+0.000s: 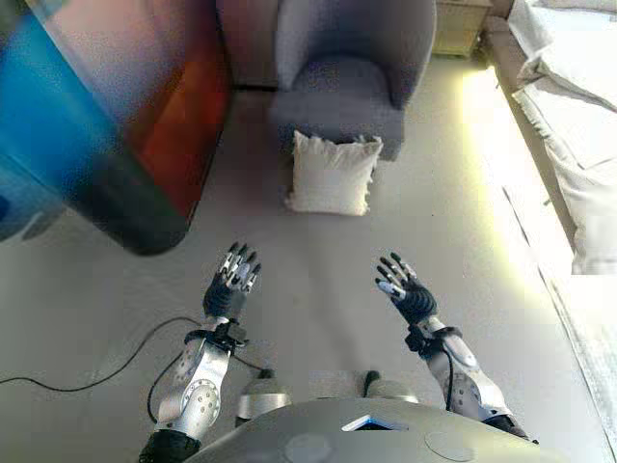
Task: Pick up the cushion and take it to the sofa
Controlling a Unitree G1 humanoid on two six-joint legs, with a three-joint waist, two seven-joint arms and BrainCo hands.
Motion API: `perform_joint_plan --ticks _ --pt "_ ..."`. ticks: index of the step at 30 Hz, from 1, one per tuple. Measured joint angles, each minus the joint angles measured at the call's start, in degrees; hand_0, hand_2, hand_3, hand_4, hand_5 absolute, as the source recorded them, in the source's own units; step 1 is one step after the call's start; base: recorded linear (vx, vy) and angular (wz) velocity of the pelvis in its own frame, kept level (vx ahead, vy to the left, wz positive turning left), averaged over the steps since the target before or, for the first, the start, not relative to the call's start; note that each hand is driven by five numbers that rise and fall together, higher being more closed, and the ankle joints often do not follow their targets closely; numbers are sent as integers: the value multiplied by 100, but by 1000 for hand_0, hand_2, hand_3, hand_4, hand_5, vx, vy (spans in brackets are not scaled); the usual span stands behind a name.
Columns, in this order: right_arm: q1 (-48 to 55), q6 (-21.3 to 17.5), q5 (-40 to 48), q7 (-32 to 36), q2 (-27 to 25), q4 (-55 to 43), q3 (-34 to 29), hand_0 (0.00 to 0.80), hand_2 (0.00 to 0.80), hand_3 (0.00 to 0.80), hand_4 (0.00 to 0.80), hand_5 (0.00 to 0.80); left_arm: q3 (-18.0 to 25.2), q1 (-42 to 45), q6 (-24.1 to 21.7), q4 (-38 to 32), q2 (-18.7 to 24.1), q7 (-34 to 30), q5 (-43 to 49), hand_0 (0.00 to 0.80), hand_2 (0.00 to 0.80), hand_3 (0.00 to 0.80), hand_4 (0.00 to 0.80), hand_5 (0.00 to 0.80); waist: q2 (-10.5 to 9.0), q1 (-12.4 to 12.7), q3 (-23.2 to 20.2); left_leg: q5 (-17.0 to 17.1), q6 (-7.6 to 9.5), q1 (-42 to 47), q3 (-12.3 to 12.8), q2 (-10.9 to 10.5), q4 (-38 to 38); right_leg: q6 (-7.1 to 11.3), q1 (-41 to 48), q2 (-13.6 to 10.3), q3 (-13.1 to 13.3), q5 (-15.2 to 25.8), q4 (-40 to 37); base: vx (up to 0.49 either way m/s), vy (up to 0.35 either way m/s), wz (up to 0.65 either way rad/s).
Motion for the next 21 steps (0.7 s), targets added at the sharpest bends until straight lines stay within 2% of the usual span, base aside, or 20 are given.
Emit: perform_joint_plan --ticks 21 --pt "5 0 0 2 1 0 -1 0 0 0 0 0 3 9 0 0 -1 -2 7 0 0 0 0 0 -2 -1 -1 1 -1 3 -5 -1 1 0 7 0 0 1 5 0 0 0"
